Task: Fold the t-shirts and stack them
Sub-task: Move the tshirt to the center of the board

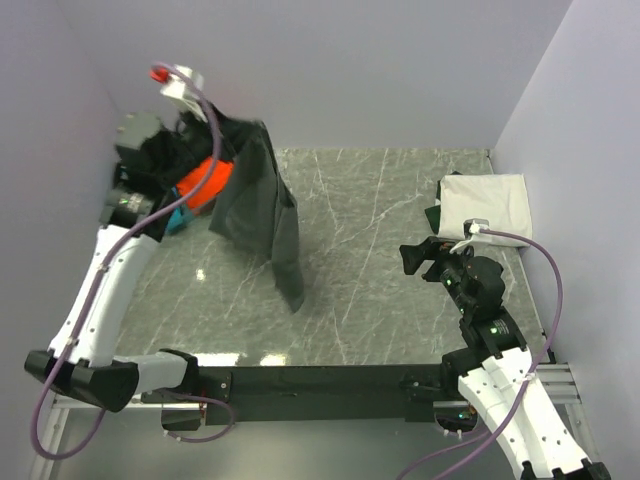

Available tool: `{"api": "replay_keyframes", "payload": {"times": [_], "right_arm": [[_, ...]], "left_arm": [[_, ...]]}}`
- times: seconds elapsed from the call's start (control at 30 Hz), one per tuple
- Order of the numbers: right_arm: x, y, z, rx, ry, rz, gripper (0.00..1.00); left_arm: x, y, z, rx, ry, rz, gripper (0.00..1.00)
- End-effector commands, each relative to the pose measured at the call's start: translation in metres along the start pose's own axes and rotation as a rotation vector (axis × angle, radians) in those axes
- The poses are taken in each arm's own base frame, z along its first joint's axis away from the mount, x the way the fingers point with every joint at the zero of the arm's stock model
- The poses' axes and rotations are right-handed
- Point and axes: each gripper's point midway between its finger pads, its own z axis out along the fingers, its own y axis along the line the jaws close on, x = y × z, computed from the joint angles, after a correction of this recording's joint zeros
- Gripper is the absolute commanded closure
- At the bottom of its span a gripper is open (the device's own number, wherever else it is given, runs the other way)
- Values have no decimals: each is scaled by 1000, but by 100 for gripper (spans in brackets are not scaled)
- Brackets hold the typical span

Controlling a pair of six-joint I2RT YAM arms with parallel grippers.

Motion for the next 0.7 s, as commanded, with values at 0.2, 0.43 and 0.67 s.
{"api": "replay_keyframes", "payload": {"times": [0.2, 0.43, 0.67], "right_arm": [[-14, 20, 5, -79, -13, 12, 6], [-7, 21, 10, -94, 15, 9, 7], [16, 33, 23, -140, 108, 21, 12]], "left_arm": [[229, 109, 8, -425, 436, -122, 42], [272, 79, 1, -438, 492, -68, 25], [354, 61, -35, -480, 642, -117, 26]]}}
